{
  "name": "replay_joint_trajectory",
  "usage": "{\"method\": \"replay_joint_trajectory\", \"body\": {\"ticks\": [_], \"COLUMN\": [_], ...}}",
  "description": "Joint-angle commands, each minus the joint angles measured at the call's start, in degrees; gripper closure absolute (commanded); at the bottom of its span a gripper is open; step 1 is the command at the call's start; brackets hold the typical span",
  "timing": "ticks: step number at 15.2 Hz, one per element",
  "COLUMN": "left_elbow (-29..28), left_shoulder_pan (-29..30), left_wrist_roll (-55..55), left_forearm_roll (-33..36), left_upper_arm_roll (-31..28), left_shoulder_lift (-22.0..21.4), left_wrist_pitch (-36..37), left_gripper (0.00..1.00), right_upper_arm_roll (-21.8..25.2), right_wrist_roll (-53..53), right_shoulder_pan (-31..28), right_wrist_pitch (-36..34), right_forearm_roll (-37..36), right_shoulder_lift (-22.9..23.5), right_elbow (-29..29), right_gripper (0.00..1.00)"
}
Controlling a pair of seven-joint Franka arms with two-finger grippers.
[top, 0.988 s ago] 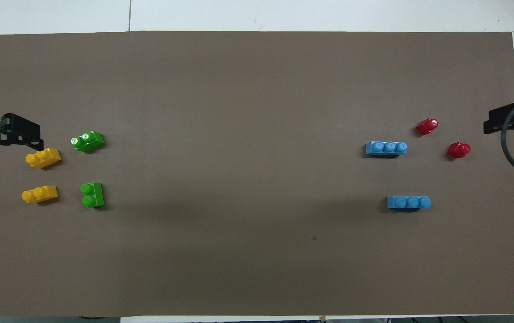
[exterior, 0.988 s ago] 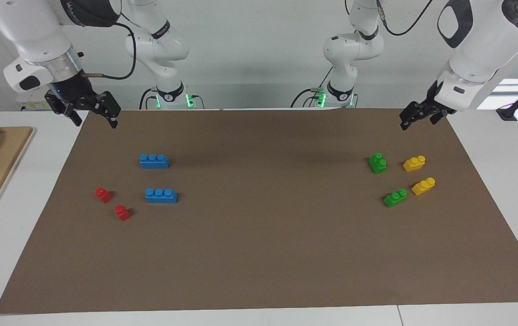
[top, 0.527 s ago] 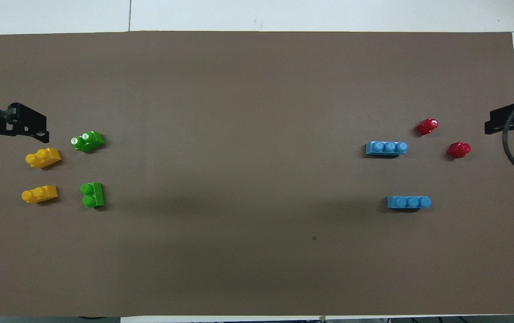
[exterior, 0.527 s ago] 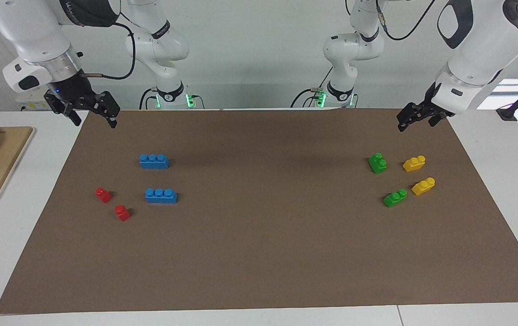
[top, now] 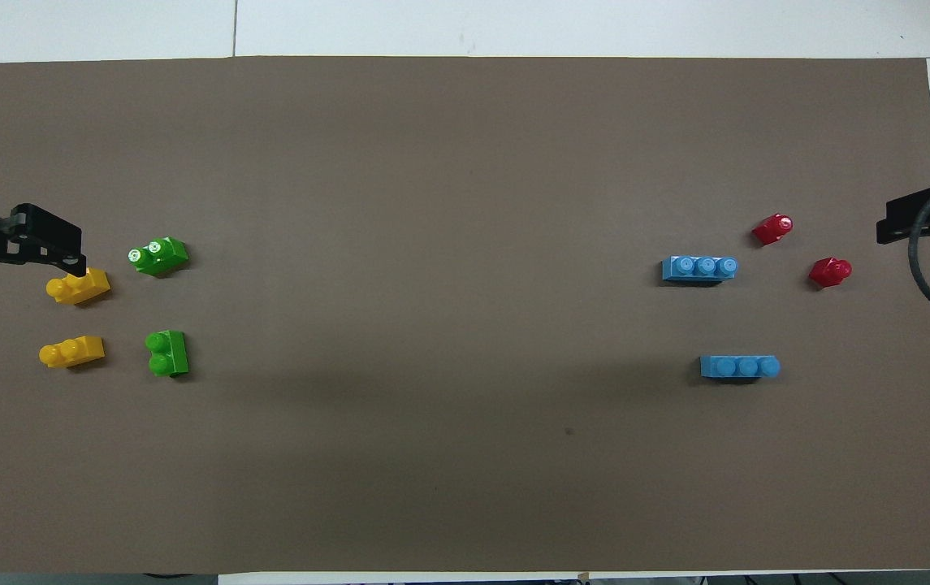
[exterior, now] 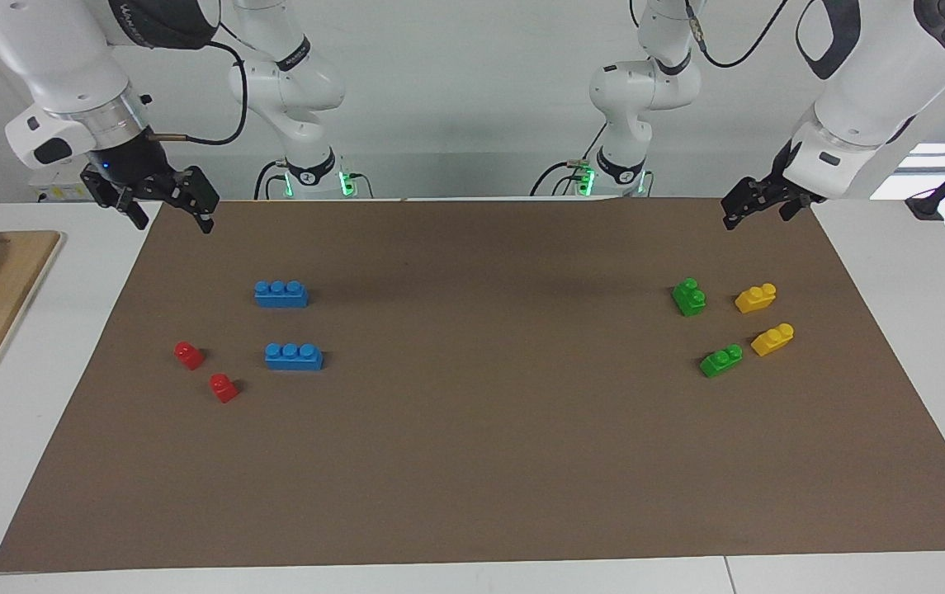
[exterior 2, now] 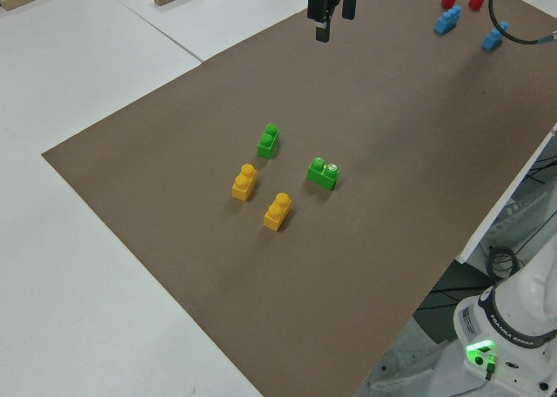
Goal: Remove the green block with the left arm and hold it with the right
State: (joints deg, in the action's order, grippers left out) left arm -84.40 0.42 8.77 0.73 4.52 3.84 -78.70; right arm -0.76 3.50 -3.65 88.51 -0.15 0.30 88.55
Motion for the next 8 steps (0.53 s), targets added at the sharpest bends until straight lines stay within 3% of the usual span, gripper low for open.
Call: {"method": "replay_joint_trajectory", "body": {"ticks": [1,3,8], "left_elbow": [-3.83,-6.73,-6.91], "left_shoulder_pan": [-0.86,-0.86,-0.86], "left_wrist_roll": [-0.95,-0.77,-0.68], "left_forearm_roll": [-0.2,-0.29,-0.81], "left_upper_arm_roll": [-1.0,-1.0,-0.91], "left_shoulder_lift": [-3.48,-5.33,-5.69], "left_wrist_pitch": [0.56,-1.01,-2.77], "left_gripper": [0.0,0.0,0.0], "right_upper_arm_roll": [-0.29,-0.29,-0.29], "right_wrist_roll": [-0.86,-0.86,-0.86], "right_shoulder_pan": [-0.48,-0.48,-0.31], "right_wrist_pitch": [-0.18,-0.18,-0.09], "right_forearm_roll": [-0.47,-0.47,-0.47], "right_shoulder_lift": [-1.61,-1.61,-1.61], "right_elbow": [1.71,1.71,1.71], "right_gripper": [0.0,0.0,0.0]}}
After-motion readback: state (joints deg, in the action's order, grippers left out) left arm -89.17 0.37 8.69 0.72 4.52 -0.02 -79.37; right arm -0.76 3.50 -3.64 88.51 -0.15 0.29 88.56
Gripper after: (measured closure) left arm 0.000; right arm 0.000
